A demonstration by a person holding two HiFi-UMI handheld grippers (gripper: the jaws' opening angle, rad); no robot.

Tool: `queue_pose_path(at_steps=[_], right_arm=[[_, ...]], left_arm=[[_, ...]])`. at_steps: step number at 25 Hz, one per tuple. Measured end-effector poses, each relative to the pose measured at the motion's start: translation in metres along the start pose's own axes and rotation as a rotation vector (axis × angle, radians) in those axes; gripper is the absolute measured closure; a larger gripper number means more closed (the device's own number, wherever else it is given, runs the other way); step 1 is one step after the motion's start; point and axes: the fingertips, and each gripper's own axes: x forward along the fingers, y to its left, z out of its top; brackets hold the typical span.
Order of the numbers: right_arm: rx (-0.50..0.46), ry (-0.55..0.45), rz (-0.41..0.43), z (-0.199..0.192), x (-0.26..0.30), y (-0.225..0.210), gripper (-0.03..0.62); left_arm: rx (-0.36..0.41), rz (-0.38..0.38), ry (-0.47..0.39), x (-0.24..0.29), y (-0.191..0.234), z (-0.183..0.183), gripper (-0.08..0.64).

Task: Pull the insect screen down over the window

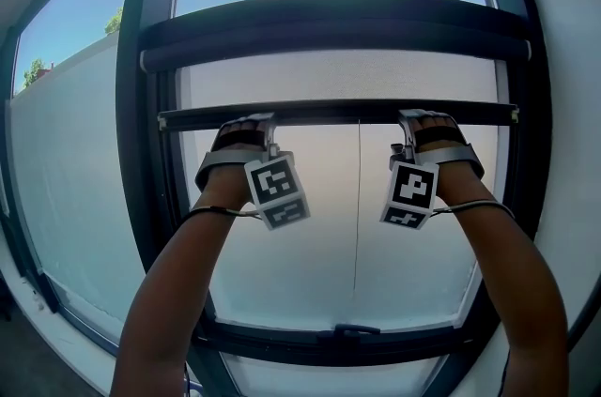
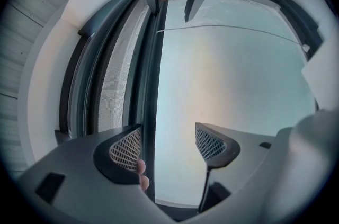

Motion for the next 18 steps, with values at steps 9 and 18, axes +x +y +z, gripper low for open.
queue_pose_path(at_steps=[9,18], right_arm=[[-0.005,-0.012,0.114,0.005,-0.022,0.047,0.333],[0.009,0.031,0.188,0.008,-0.039,0.084,0.333]], left_arm=[[0.017,-0.131,0.018,-0.017,-0.052,-0.004,0.259],[0.039,-0.197,-0.013,-0.031,-0.09,-0.006,0.259]])
